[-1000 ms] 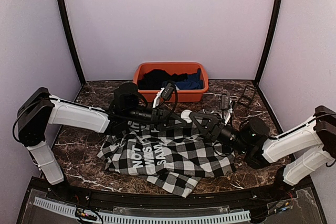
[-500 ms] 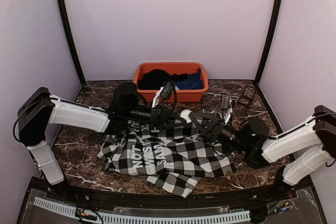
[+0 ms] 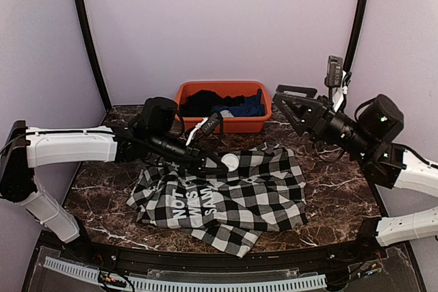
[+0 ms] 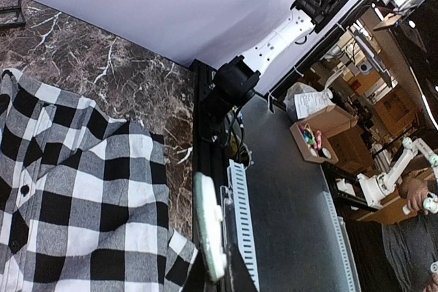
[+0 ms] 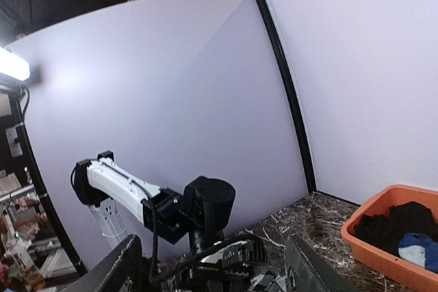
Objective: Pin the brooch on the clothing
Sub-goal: Pass from the right arm to the left, then pass from the left arm to the right
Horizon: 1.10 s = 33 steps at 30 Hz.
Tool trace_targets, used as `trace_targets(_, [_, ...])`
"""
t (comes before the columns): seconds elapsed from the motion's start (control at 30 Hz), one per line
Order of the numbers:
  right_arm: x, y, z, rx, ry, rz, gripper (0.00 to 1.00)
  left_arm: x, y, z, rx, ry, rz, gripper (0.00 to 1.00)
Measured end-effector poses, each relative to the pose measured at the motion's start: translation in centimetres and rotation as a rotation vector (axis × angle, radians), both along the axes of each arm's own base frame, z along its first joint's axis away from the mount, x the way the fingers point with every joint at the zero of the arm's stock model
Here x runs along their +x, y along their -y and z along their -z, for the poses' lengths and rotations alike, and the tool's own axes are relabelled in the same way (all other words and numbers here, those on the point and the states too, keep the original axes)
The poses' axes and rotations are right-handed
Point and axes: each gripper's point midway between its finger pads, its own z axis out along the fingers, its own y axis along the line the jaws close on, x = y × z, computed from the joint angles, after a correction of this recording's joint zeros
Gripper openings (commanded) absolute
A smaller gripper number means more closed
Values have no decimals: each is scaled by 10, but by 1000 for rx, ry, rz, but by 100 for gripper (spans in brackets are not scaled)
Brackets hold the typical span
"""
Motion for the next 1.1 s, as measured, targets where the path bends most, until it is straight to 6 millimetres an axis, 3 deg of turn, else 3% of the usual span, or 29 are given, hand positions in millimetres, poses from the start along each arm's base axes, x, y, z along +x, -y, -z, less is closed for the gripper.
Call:
trace_targets(0.07, [-3,-8,-9,-105,35,-17,67,-4,-6,-4,33,40,19,1])
trace_targets(0.17, [-6,-25,0,-275,52,-74,64,-9,-12,-7,88,90,65,1])
trace_targets(0.3, [-6,-51,48,-524,-4,-186,62,-16,-21,-7,160,139,127,1])
trace_targets(0.47, [-15,-60,107,-710,-104,-317,58,-23,-32,5,228,162,167,1])
trace_targets(0.67, [-22,-71,134,-778,-160,-420,56,-25,-37,16,281,168,189,1])
trace_targets(1.1, [-23,-89,160,-795,-203,-513,54,-30,-38,20,292,168,210,1])
